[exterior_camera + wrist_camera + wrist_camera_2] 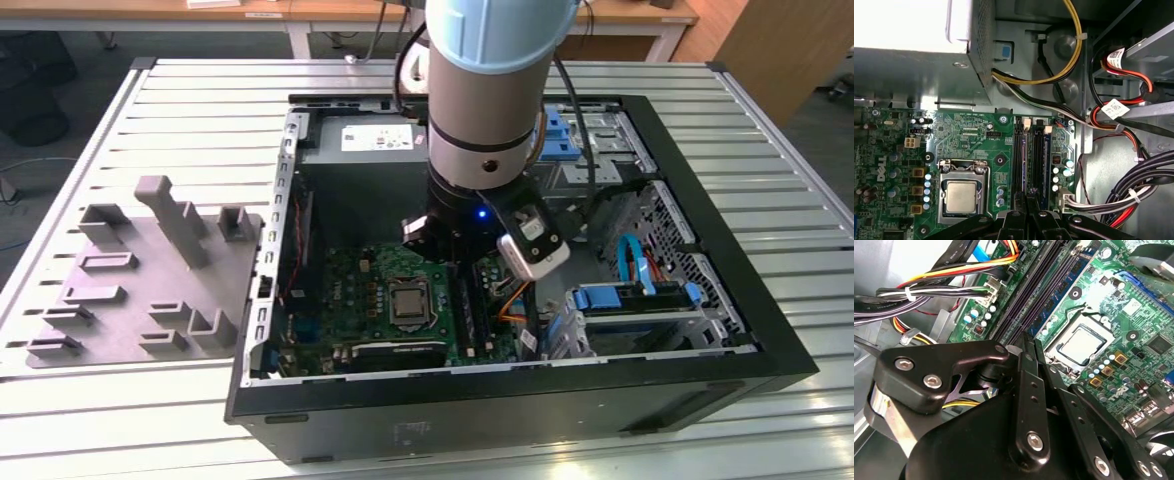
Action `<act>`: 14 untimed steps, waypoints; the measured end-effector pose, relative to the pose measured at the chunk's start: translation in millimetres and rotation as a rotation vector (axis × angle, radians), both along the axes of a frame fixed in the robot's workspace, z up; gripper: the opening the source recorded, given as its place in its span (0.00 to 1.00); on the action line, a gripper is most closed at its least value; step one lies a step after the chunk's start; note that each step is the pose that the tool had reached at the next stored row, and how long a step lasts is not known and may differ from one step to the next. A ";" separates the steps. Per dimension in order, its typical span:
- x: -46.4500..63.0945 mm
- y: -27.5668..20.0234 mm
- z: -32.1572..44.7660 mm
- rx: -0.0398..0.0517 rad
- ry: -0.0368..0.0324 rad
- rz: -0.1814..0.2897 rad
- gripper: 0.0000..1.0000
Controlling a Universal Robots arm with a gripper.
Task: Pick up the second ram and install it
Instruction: 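Insert the second ram into the second slot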
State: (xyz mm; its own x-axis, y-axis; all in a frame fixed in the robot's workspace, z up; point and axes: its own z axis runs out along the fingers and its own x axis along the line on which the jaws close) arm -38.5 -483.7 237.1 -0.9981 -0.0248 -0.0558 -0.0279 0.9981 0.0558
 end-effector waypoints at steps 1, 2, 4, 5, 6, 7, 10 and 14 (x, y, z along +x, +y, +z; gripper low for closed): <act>0.0 0.0 -0.1 0.0001 0.0000 0.000 0.13; 0.0 0.1 -0.7 0.0014 -0.0001 0.000 0.13; 0.0 0.2 -2.0 0.0070 -0.0001 0.000 0.13; 0.0 0.4 -2.8 0.0111 -0.0001 0.000 0.13; 0.0 0.5 -3.5 0.0143 -0.0001 0.000 0.13; 0.0 0.5 -4.3 0.0151 -0.0002 0.000 0.13; 0.0 0.5 -7.5 0.0149 0.0000 0.000 0.13; 0.0 0.4 -8.4 0.0147 0.0000 0.000 0.13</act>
State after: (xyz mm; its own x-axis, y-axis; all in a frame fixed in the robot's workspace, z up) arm -38.5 -483.3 228.8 -0.9981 -0.0239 -0.0561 -0.0279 0.9971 0.0704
